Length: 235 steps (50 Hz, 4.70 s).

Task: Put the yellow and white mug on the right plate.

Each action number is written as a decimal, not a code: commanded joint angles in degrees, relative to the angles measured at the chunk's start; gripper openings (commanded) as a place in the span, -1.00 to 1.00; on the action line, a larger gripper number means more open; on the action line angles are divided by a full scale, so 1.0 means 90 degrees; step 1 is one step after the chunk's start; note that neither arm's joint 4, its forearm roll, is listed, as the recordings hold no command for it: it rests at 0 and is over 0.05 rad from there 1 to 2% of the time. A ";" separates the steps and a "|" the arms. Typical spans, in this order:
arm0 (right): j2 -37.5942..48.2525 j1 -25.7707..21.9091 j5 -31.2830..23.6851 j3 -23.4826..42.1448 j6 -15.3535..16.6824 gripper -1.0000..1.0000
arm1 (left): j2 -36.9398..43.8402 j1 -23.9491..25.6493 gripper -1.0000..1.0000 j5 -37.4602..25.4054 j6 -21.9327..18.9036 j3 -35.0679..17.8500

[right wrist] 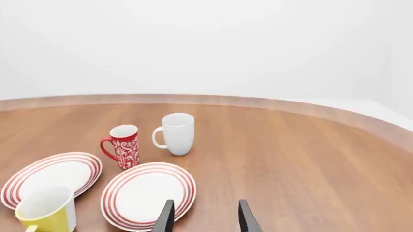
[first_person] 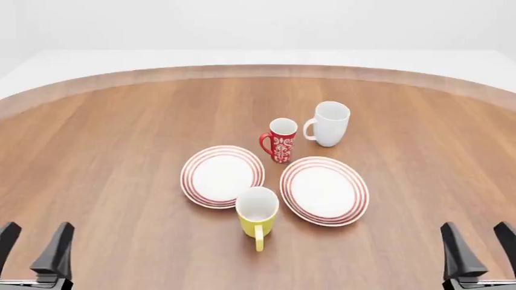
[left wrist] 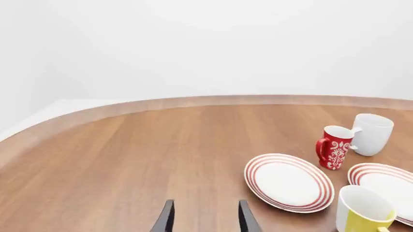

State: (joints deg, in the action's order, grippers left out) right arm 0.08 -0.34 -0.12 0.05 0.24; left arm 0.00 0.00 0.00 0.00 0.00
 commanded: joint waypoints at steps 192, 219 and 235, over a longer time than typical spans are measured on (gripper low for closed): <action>0.7297 -0.4147 -0.4207 0.6340 -0.1829 1.00 | 0.0000 0.0000 1.00 0.0000 0.0000 0.0000; 0.8726 -0.4570 -0.4093 0.7002 -0.2474 1.00 | 0.0000 0.0000 1.00 0.0000 0.0000 0.0000; 0.8901 -0.4715 -0.3728 0.6734 -0.2690 1.00 | 0.0000 0.0000 1.00 0.0000 0.0000 0.0000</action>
State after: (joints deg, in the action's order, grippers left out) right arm 78.50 -41.59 -35.53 61.70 -22.39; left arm 0.00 0.00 0.00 0.00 0.00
